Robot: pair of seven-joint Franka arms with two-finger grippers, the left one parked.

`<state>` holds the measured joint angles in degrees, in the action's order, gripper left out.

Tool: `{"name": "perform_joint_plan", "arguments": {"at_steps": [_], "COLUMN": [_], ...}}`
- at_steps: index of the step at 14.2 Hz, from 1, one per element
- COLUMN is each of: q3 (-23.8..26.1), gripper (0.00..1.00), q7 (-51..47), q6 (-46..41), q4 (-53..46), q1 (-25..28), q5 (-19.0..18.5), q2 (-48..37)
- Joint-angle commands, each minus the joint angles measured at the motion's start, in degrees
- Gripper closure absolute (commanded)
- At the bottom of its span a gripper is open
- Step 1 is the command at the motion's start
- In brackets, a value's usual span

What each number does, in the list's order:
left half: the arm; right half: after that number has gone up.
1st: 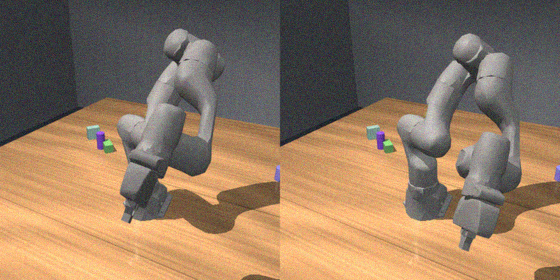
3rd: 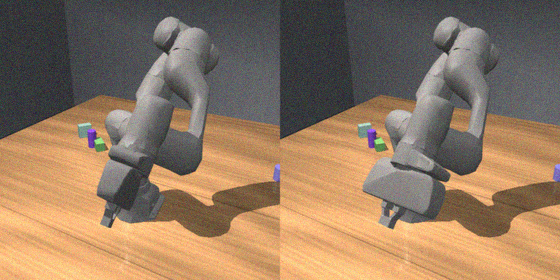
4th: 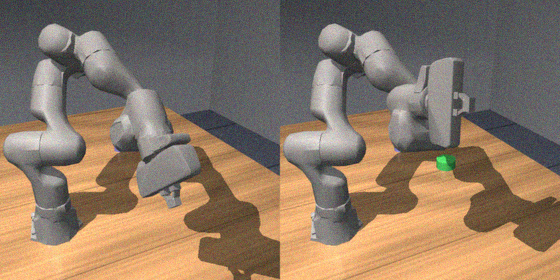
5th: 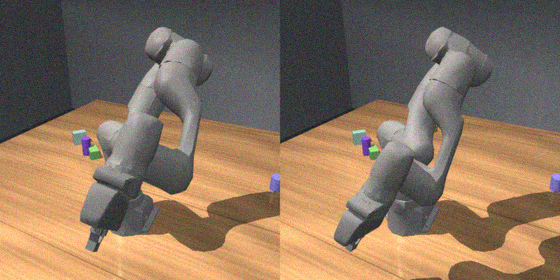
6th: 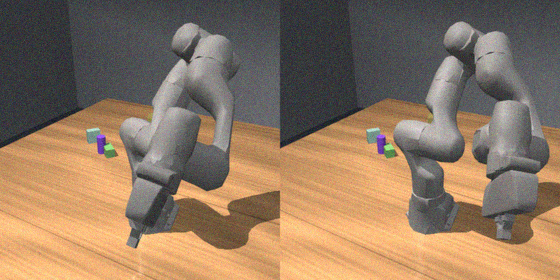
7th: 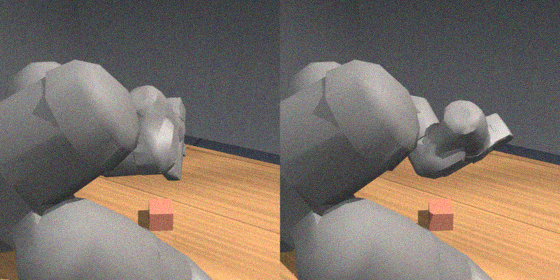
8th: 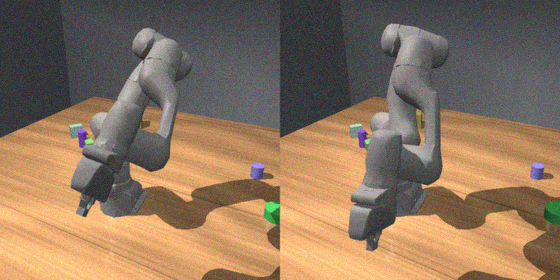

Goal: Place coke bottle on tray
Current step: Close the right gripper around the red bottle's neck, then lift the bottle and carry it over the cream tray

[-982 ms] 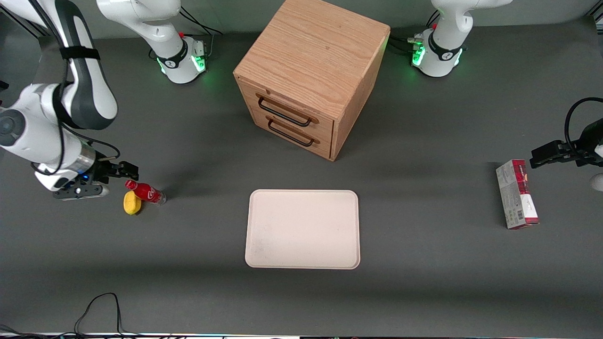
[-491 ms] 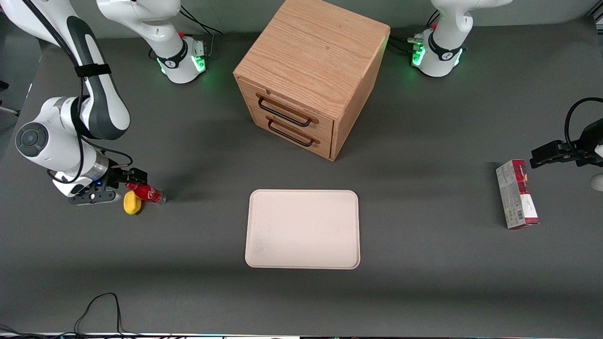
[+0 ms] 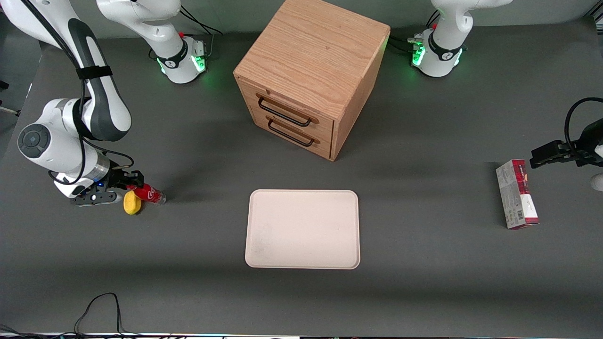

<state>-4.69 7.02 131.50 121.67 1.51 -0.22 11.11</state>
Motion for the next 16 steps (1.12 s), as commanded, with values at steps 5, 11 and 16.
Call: {"name": "perform_joint_plan", "arguments": {"at_steps": [5,11,16], "q3": [-0.15,-0.41,-0.24], "gripper": [0.81,0.81,0.81], "q7": [-0.25,0.54,0.72], "q6": [-3.24,-33.98,-49.65], "q4": [-4.40,-28.12,-45.53], "q1": [0.60,0.42,0.42], "q5": [-0.22,-0.13,-0.13], "q2": [-0.38,-1.96,-1.79]}}
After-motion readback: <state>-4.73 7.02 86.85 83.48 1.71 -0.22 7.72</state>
